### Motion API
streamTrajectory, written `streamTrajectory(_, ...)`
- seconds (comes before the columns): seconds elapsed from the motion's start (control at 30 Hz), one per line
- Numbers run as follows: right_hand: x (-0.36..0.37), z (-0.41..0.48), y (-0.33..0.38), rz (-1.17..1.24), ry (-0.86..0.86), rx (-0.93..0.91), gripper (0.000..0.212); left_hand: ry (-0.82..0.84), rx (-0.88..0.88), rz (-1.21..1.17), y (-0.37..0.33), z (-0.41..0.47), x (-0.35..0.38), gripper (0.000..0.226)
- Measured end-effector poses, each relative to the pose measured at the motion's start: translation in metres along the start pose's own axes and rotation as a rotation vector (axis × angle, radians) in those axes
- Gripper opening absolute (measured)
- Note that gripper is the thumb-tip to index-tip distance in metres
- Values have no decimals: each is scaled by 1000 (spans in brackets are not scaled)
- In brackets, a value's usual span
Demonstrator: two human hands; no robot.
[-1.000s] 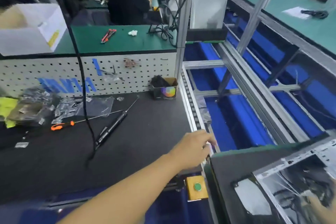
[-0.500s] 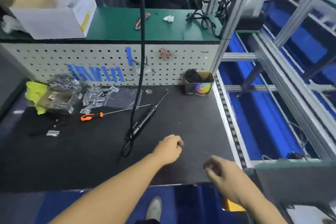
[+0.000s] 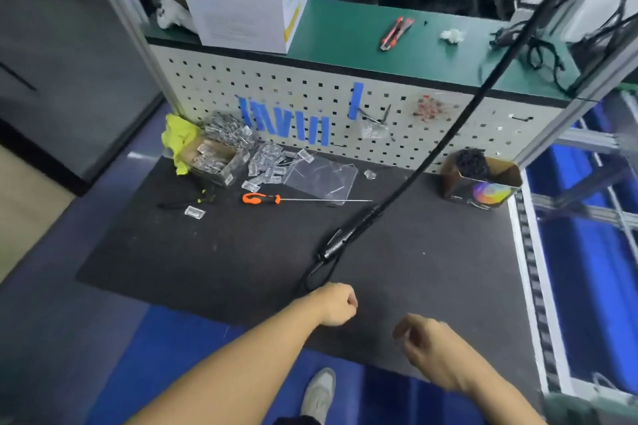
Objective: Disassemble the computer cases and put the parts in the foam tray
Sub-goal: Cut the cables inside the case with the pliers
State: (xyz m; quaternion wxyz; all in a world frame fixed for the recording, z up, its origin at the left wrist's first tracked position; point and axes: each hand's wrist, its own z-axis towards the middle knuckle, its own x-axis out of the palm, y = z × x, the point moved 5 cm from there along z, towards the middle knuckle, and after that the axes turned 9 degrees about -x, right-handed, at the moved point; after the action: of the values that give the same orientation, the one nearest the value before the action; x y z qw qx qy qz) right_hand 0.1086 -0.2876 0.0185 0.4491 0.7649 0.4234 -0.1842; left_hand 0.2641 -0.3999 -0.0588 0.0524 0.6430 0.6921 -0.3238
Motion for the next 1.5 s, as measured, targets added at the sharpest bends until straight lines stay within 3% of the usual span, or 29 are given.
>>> streamTrajectory(0.17,6,9,10,-33,53,-14,18,282,-30,85,20,1,15,30)
streamTrajectory(0.27,7,15,14,-58,81,-19,20,517,-225,158,54,-3,11,21)
streamTrajectory(0.33,6,17,16,-72,89,-17,22,567,-374,152,89,-6,-12,18)
streamTrajectory(0.4,6,19,17,-76,98,-16,21,404,-498,110,127,-3,-58,21)
streamTrajectory(0.53,8,22,22,-69,115,-12,21,-537,-657,75,208,2,-188,33)
streamTrajectory(0.6,9,22,25,-57,113,-4,19,-714,-629,73,244,6,-227,36)
streamTrajectory(0.83,19,13,21,-68,110,77,25,-634,-584,257,301,62,-275,47)
streamTrajectory(1.03,24,7,15,-84,135,142,17,-811,-600,239,305,84,-264,37)
streamTrajectory(1.17,25,11,24,-58,168,159,13,-789,-577,303,298,86,-248,40)
streamTrajectory(1.5,45,-4,36,-28,104,77,9,-887,-428,115,266,44,-202,24)
